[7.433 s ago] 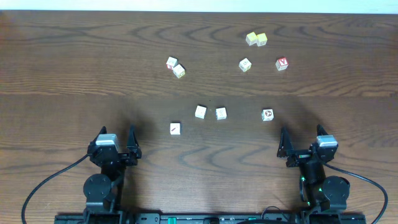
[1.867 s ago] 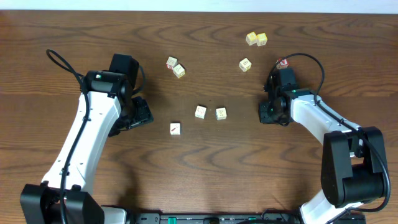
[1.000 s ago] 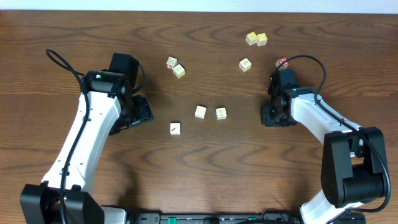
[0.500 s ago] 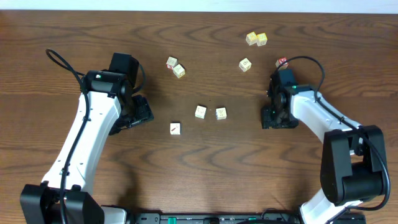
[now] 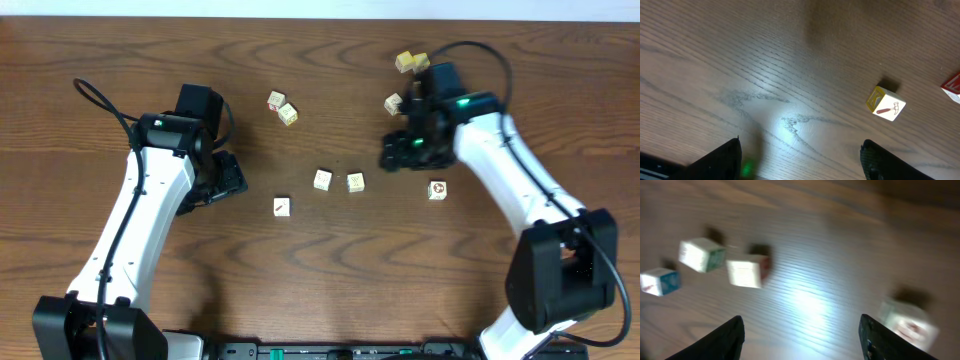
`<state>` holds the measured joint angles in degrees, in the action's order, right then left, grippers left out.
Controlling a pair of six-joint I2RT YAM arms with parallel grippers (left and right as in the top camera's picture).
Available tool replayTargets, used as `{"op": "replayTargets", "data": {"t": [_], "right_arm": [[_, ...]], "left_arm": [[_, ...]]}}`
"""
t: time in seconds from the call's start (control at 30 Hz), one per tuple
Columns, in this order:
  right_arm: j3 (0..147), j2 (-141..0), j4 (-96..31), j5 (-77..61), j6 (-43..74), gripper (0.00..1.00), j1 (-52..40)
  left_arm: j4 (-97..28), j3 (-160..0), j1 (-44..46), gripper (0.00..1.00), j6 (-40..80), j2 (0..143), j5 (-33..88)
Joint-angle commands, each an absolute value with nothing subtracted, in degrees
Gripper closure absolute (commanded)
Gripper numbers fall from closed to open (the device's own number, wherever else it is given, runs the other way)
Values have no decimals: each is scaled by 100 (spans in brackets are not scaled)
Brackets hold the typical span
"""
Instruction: Lift 4 blocks
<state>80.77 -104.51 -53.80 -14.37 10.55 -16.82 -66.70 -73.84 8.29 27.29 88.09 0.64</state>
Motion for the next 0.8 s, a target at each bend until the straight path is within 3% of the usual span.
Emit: {"op": "replayTargets", "data": {"t": [0.0,0.17,0.47,0.77], "right_arm": [[7848,-10506,-5046,-965,1688,28,-2403],[7623,-10530,-4541,198,2338,28,-2980],[7190,-10720,-3599,176,2178,30,-3146],[7019,-11139,-3249,97,2067,41,-3269]], "left_arm": [[-6678,-7323,816,24,2842,8799,-47],[-6702,-7323,816,24,2842,8799,-47],[-6700,-7323,816,24,2842,8799,-47],[-6698,-7323,816,24,2842,8799,-47]]}}
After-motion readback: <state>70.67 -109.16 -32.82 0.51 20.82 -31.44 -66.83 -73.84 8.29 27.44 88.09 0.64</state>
